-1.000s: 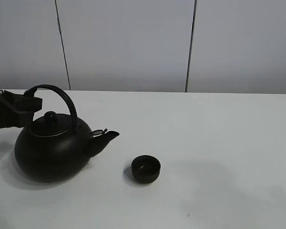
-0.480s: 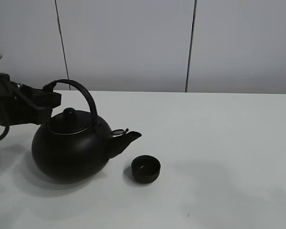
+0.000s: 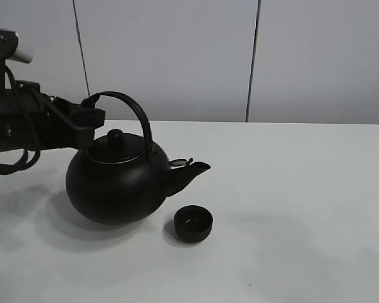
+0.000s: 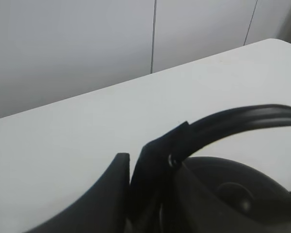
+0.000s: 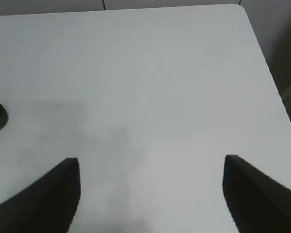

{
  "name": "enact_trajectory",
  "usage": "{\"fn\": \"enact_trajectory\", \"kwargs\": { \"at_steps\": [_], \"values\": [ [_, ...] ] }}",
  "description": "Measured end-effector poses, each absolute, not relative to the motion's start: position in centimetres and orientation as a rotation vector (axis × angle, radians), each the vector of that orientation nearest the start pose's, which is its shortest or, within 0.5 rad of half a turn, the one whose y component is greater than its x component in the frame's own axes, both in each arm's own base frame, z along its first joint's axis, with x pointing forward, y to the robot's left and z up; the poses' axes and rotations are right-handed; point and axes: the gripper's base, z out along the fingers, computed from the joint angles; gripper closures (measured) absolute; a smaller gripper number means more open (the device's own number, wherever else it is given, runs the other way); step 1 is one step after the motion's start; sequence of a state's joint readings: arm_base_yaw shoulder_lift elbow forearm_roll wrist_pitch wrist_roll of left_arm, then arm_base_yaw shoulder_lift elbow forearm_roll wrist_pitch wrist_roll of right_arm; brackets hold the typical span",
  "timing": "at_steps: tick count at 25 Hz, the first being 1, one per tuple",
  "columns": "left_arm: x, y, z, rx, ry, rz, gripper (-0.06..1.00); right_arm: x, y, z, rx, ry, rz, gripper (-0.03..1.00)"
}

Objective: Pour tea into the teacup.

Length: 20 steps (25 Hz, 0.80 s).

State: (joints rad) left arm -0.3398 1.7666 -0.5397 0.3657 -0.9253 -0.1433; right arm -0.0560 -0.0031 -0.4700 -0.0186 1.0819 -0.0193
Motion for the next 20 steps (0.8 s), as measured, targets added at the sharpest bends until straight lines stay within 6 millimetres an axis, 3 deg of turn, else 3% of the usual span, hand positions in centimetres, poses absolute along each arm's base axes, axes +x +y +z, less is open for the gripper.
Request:
{"fn": "enact_trajectory", "kwargs": {
  "at_steps": [20],
  "values": [
    [27.77,-12.32,14.92,0.605,1.768,-0.384,0.78,-0.29,-0.13,26.74,0.039,2.090,-0.068,0.41]
  ]
}}
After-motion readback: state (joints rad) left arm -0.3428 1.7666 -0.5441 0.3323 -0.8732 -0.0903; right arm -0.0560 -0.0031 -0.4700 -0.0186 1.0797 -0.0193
